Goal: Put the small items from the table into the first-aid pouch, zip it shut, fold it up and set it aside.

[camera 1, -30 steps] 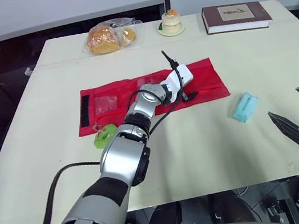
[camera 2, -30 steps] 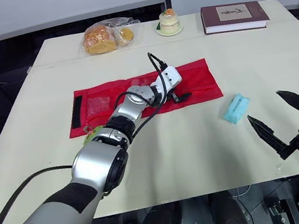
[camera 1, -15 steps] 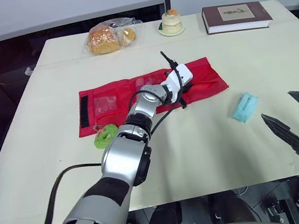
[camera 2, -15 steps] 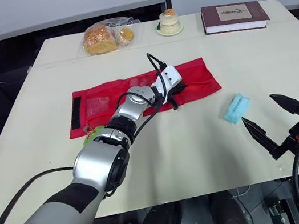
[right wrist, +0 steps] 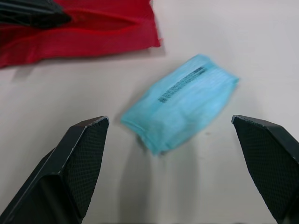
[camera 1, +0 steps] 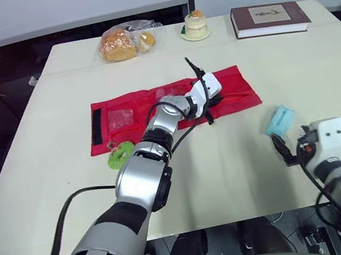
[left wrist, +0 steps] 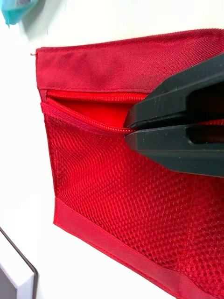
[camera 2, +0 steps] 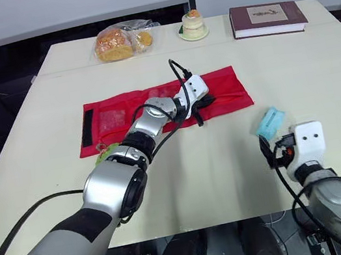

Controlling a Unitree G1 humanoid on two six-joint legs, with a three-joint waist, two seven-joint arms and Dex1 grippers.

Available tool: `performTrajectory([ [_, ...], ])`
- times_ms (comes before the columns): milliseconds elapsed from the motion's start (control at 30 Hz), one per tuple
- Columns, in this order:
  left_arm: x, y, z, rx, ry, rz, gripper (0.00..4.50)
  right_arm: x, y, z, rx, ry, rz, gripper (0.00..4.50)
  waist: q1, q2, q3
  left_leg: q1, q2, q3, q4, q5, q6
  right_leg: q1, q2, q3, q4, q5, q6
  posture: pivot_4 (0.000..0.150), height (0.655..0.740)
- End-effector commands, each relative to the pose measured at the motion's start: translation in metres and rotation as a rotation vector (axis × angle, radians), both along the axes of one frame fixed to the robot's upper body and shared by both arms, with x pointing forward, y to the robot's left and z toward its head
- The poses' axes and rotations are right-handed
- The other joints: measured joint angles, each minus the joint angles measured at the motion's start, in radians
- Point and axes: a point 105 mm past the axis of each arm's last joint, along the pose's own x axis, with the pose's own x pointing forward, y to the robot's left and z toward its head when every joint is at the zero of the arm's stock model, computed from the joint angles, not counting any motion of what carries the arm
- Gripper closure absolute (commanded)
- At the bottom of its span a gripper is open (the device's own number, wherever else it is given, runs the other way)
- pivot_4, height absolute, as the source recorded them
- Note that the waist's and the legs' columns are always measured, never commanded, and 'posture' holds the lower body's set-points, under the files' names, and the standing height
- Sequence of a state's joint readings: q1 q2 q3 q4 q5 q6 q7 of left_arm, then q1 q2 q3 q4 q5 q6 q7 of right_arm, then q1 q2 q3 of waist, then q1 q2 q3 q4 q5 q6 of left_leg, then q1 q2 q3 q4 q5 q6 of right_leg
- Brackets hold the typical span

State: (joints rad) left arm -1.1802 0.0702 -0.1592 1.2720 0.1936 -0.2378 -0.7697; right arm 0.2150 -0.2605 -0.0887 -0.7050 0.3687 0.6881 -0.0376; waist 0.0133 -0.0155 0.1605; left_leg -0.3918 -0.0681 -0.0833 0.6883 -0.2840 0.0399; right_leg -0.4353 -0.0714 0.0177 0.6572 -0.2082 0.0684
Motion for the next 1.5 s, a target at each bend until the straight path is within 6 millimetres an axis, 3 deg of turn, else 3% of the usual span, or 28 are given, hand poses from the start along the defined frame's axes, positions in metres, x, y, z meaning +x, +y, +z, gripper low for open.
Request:
performTrajectory([
  [33, 0.0, -0.009, 0.024, -0.046, -0.074, -0.042, 4.45, 0.016, -0.005, 0.003, 0.054, -0.071, -0.106, 0.0, -0.001, 0.0, 0.0, 0.0, 0.0, 0.0, 0.0, 0.0, 0.0, 0.0, 0.0, 0.0, 0.0, 0.0, 0.0, 0.15, 0.7289],
  [233, -0.001, -0.01, 0.026, -0.051, -0.08, -0.055, 4.45, 0.026, -0.003, -0.008, 0.088, -0.075, -0.147, 0.0, -0.002, 0.0, 0.0, 0.0, 0.0, 0.0, 0.0, 0.0, 0.0, 0.0, 0.0, 0.0, 0.0, 0.0, 0.0, 0.15, 0.7289],
  [400, -0.002, -0.01, 0.026, -0.052, -0.082, -0.057, 4.5, 0.026, -0.005, -0.007, 0.02, -0.086, -0.132, 1.49, -0.002, 0.0, 0.0, 0.0, 0.0, 0.0, 0.0, 0.0, 0.0, 0.0, 0.0, 0.0, 0.001, 0.0, 0.0, 0.15, 0.7289],
  [633, -0.004, -0.014, 0.026, -0.058, -0.077, -0.077, 4.5, 0.015, -0.002, 0.004, -0.005, -0.103, -0.072, 4.16, -0.002, 0.0, 0.0, 0.0, 0.0, 0.0, 0.0, 0.0, 0.0, 0.0, 0.0, 0.0, 0.001, 0.0, 0.0, 0.15, 0.7289],
  [800, -0.007, -0.018, 0.025, -0.068, -0.067, -0.098, 4.5, 0.004, 0.01, 0.02, -0.003, -0.089, 0.073, 4.16, -0.004, 0.0, 0.0, 0.0, 0.0, 0.0, 0.0, 0.0, 0.0, 0.0, 0.0, 0.0, 0.001, 0.0, 0.0, 0.15, 0.7289],
  [867, -0.011, -0.023, 0.027, -0.093, -0.054, -0.123, 4.5, 0.0, 0.026, 0.026, 0.033, -0.061, 0.178, 4.16, -0.004, 0.0, 0.0, 0.0, 0.0, 0.0, 0.0, 0.0, 0.0, 0.0, 0.0, 0.0, 0.001, 0.0, 0.0, 0.15, 0.7289],
  [1033, -0.021, -0.033, 0.028, -0.126, -0.041, -0.191, 4.5, 0.001, 0.042, 0.027, 0.132, 0.035, 0.242, 4.16, -0.002, 0.0, 0.0, 0.0, 0.0, 0.0, 0.0, 0.0, 0.001, 0.0, 0.0, 0.0, 0.0, 0.0, 0.0, 0.15, 0.7289],
  [1333, -0.041, -0.04, 0.017, -0.135, -0.012, -0.302, 4.5, 0.023, 0.024, 0.024, 0.155, 0.087, 0.1, 4.16, -0.002, 0.0, 0.0, 0.0, 0.0, 0.0, 0.0, 0.0, 0.0, -0.001, 0.0, 0.0, 0.001, 0.0, 0.0, 0.15, 0.7289],
  [1500, -0.049, -0.047, 0.016, -0.148, -0.005, -0.337, 4.5, 0.037, 0.026, 0.026, 0.175, 0.085, 0.072, 4.16, -0.002, 0.001, 0.0, 0.0, 0.0, 0.0, 0.0, 0.0, 0.0, -0.001, 0.0, 0.0, 0.001, 0.0, 0.0, 0.15, 0.7289],
])
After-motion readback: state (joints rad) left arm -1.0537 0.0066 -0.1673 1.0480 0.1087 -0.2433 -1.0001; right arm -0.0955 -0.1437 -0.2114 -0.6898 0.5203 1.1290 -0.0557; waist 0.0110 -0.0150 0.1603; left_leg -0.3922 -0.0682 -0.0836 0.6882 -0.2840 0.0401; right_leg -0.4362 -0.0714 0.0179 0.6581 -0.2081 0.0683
